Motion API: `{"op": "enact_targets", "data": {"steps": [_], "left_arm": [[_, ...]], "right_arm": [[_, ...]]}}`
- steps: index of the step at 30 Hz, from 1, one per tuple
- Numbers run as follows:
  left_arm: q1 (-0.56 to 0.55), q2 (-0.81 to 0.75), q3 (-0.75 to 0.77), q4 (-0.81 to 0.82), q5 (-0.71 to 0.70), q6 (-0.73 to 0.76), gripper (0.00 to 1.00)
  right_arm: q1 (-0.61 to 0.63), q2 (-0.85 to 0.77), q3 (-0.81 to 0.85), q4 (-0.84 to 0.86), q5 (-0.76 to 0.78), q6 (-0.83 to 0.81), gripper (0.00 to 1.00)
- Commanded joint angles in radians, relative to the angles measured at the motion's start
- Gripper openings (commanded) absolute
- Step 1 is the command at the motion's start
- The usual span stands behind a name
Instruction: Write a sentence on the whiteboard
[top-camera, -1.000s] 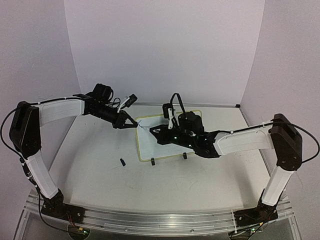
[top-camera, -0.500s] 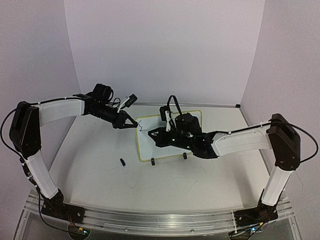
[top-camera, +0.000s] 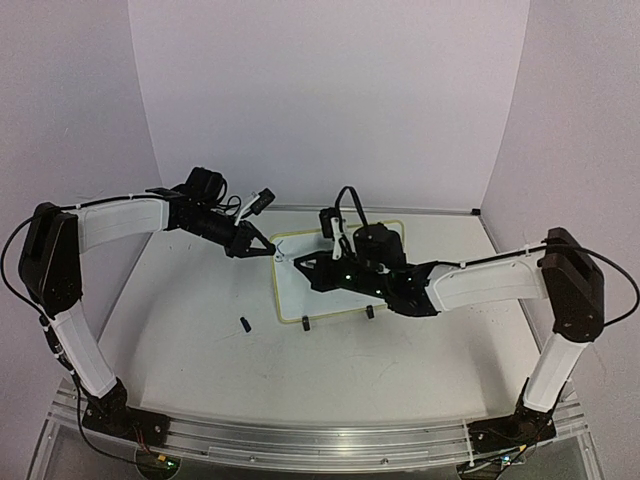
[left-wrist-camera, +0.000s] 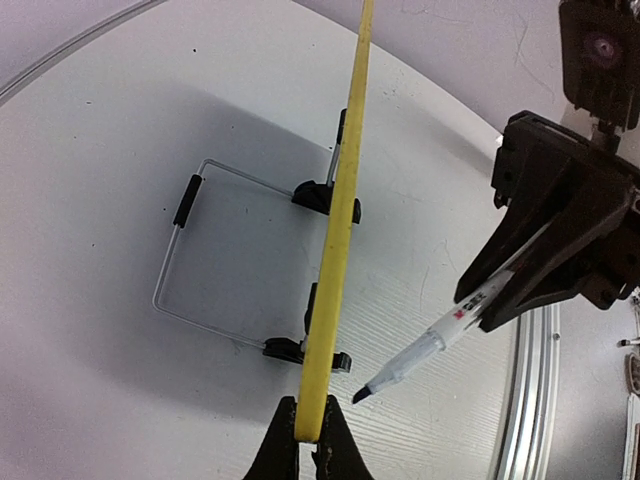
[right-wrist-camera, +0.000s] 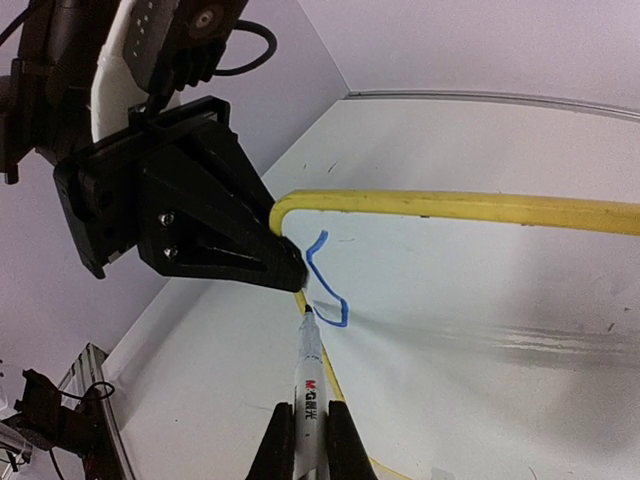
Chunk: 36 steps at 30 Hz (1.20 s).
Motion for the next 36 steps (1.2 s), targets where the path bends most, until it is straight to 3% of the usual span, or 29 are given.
{"op": "enact_targets", "data": {"steps": [1, 25, 36], "left_arm": [[-0.003, -0.024, 0.003, -0.025, -0.042, 0.032, 0.00], [-0.003, -0.021, 0.003, -0.026, -0.045, 0.032, 0.00], [-0.004, -0.014, 0.005, -0.027, -0.047, 0.031, 0.00]], "right_arm": [[0.001, -0.112, -0.037, 0.078, 0.009, -0.011, 0.00], [0.001, -0.012, 0.015, 0.002, 0.081, -0.014, 0.00], [0.000, -0.042, -0.013, -0.001, 0.167, -0.014, 0.00]]}}
